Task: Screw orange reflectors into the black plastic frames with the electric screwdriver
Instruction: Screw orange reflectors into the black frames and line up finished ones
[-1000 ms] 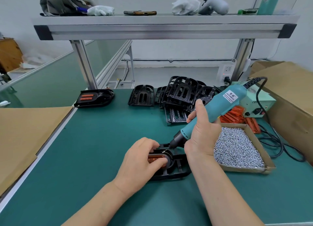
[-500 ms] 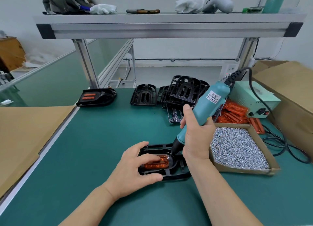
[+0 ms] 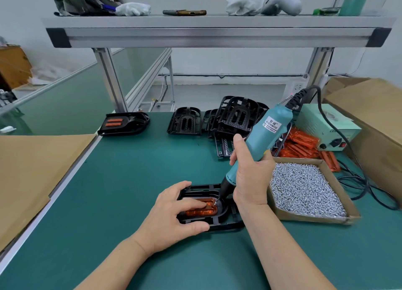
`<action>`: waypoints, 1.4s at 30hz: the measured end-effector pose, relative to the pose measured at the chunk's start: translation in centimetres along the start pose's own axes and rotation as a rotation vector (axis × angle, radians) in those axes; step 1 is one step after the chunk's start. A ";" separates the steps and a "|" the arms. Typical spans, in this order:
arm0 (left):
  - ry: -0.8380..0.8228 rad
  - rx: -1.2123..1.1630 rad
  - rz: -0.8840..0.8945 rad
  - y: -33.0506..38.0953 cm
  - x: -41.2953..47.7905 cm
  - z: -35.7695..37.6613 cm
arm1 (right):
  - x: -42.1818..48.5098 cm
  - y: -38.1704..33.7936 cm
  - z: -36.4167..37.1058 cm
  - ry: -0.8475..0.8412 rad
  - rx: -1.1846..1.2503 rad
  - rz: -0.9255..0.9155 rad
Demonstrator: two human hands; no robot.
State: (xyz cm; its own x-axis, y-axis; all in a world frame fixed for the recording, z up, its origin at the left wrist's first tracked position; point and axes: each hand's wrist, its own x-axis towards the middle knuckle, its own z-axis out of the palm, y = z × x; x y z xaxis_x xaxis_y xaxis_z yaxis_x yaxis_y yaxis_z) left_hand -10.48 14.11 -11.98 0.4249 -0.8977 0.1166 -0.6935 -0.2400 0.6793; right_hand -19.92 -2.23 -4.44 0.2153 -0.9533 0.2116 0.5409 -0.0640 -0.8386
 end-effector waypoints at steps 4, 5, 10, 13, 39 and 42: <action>0.003 0.004 -0.002 -0.2 0.1 0.0 | -0.3 0.1 0.2 -0.046 -0.029 -0.002; 0.004 0.006 0.000 -0.2 0.1 0.0 | -0.4 0.1 0.3 -0.057 -0.031 0.000; 0.001 0.006 0.000 0.0 0.1 0.0 | -0.5 0.1 0.3 -0.063 -0.045 -0.001; 0.007 0.005 0.008 0.1 0.1 -0.1 | -0.3 0.2 0.4 -0.055 -0.043 -0.007; 0.008 -0.023 0.009 -0.3 0.3 0.0 | 1.4 -1.0 -0.3 -0.094 -0.007 -0.002; 0.013 -0.030 0.015 -0.3 0.1 0.1 | 3.6 -1.7 -0.8 0.030 -0.001 0.033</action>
State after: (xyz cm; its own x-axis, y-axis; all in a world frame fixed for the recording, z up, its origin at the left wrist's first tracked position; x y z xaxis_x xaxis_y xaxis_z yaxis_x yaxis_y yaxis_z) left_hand -10.24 14.03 -12.27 0.4226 -0.8961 0.1361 -0.6822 -0.2156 0.6987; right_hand -20.73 -5.82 -2.61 0.2083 -0.9635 0.1684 0.5333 -0.0324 -0.8453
